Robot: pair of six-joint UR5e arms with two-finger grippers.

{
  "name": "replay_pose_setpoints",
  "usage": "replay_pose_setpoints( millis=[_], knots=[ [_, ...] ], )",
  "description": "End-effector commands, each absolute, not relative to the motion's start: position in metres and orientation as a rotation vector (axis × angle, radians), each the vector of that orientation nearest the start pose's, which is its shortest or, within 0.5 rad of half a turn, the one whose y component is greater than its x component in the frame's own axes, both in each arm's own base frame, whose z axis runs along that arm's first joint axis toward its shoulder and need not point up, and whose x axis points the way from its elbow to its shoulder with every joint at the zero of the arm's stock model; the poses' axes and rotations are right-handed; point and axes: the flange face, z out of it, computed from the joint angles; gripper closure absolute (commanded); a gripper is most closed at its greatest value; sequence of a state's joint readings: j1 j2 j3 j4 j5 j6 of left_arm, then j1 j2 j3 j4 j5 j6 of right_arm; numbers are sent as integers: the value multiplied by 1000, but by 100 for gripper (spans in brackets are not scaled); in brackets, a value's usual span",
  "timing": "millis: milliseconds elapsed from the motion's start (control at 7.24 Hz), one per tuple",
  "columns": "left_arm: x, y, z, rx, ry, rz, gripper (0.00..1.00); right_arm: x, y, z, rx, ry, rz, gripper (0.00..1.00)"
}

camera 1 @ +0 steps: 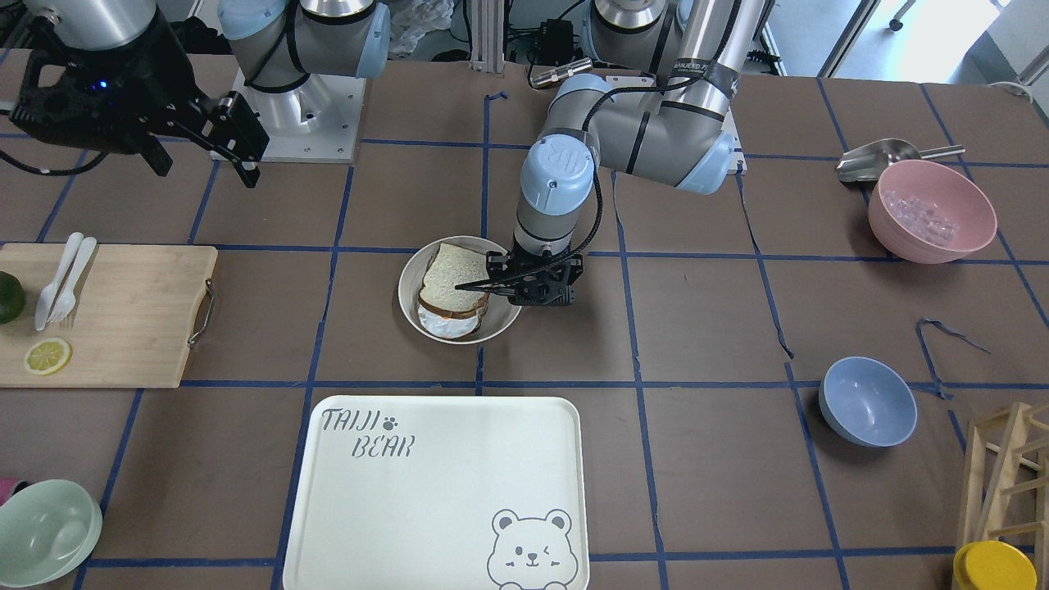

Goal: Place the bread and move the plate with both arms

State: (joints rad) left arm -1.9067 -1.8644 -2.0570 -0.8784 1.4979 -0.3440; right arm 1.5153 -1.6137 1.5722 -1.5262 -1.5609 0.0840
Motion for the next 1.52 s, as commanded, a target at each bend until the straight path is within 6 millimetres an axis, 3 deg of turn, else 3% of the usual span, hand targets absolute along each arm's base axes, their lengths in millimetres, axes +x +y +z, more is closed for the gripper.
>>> replay_pose_setpoints(
  millis=[0, 138, 690, 967, 1381],
  knots=[
    [-296, -417, 184, -16, 3193, 180, 90, 139, -505, 468, 108, 3186, 1, 0],
    [-300, -417, 186, -22, 3228, 176, 100, 139, -506, 458, 87, 3183, 33, 0],
    [-303, -420, 189, -25, 3264, 139, 100, 139, -501, 461, 92, 3174, 46, 0],
    [-298, -429, 209, -14, 3291, 64, 100, 139, -497, 466, 92, 3179, 31, 0],
    [-289, -433, 211, 9, 3383, 110, 100, 140, -497, 467, 90, 3175, 29, 0]
  ],
)
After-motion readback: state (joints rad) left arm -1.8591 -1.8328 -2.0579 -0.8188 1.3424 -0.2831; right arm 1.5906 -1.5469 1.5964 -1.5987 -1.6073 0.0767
